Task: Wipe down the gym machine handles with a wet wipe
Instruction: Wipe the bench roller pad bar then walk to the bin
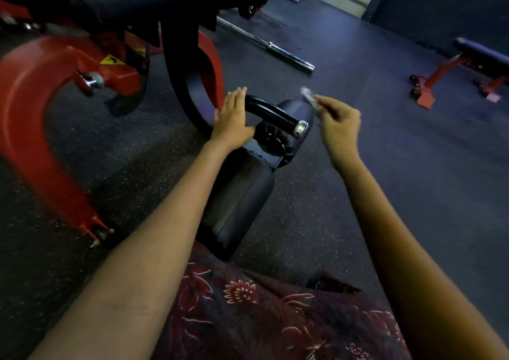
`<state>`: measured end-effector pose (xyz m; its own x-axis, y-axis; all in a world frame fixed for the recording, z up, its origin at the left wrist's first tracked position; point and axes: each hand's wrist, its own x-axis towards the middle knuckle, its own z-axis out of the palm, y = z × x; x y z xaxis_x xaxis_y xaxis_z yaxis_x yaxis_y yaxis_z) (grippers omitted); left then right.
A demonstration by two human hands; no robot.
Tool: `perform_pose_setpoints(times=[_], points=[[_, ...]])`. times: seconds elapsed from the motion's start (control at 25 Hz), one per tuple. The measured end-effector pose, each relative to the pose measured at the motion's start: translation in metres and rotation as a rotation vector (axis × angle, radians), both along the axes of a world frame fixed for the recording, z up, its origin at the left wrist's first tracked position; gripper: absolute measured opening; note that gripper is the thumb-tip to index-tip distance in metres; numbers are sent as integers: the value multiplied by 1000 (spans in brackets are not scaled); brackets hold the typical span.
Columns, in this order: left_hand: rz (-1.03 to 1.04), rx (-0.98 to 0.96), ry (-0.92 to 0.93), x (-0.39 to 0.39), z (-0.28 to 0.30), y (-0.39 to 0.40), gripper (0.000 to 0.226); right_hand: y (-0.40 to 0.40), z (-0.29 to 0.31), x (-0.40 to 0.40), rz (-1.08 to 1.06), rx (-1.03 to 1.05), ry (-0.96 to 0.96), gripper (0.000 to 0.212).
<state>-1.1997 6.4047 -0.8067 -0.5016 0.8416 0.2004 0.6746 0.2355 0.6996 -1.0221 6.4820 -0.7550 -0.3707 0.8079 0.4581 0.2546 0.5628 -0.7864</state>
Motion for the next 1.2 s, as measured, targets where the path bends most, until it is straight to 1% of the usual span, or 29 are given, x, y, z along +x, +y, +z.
perform_pose_setpoints(times=[0.04,0.08,0.12,0.2,0.24,0.28,0.36,0.44,0.52,0.6,0.68,0.8,0.88,0.92,1.0,1.08,1.2], points=[[25,-26,25,8,-3,-2,90,-6,2,-10,28,174,-203,24],[54,-36,30,18,-6,-6,95,-12,3,-15,67,299,-378,26],[72,-50,17,28,-8,-11,99,-14,4,-16,86,364,-493,29],[63,-130,-5,51,-11,-27,100,-11,8,-9,63,337,-584,34],[51,-199,31,62,-13,-36,97,-6,9,-10,50,315,-620,35],[34,-279,118,71,-15,-45,94,-2,11,-14,32,308,-659,33],[-18,-419,358,86,-18,-60,88,2,14,-34,6,313,-737,34],[-42,-486,520,95,-21,-66,89,2,13,-46,48,314,-741,39],[-68,-521,572,99,-20,-68,90,-3,17,-36,92,297,-677,36],[-91,-530,588,99,-20,-69,91,-9,22,-12,95,313,-615,30],[-101,-515,579,94,-20,-72,90,-10,22,-4,57,322,-592,30],[-102,-514,559,89,-19,-75,89,-5,21,-34,54,285,-638,38],[-101,-510,563,88,-19,-75,90,-4,24,-54,75,231,-627,39],[-106,-503,564,87,-18,-75,90,-3,28,-57,89,222,-649,38],[-112,-489,544,86,-19,-74,90,-3,38,-48,130,202,-754,32],[-102,-480,551,87,-20,-72,88,3,46,-35,128,171,-813,26],[-95,-490,611,92,-20,-70,86,12,43,-49,69,95,-763,21]])
